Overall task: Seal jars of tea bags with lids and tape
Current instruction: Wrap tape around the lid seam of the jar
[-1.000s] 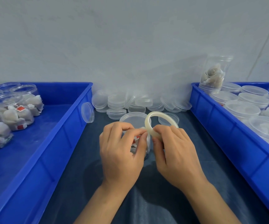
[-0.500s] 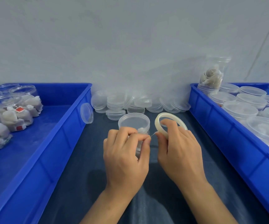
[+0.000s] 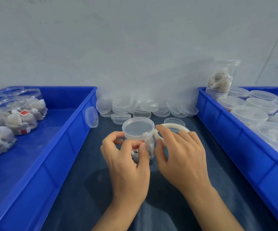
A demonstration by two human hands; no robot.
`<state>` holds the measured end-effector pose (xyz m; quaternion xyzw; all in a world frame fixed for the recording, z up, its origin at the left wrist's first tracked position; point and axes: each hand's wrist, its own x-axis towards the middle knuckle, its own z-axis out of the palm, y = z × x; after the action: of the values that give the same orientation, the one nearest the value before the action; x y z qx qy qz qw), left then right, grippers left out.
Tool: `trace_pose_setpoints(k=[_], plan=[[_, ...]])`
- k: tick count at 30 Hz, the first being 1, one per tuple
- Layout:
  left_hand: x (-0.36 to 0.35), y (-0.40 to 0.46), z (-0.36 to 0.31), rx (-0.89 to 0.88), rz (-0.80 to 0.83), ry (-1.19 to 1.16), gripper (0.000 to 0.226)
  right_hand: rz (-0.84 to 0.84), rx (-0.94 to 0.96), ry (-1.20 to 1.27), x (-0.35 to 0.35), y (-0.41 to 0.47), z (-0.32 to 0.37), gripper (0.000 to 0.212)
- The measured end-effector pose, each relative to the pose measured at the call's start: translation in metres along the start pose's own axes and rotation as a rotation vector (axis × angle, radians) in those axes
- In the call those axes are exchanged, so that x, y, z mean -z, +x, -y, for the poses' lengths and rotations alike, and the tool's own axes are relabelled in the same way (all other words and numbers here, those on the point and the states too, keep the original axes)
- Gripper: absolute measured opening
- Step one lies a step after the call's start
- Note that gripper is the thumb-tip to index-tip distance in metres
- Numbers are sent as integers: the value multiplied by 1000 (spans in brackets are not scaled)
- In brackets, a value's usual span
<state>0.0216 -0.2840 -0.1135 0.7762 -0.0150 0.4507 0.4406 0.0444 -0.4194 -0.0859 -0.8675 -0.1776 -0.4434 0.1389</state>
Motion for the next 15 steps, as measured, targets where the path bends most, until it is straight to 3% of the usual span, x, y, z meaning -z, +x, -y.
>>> trace_pose_setpoints(k=[15], plan=[[-1, 8, 7, 2, -13, -30, 10, -99, 26, -102, -12, 0, 5, 21]])
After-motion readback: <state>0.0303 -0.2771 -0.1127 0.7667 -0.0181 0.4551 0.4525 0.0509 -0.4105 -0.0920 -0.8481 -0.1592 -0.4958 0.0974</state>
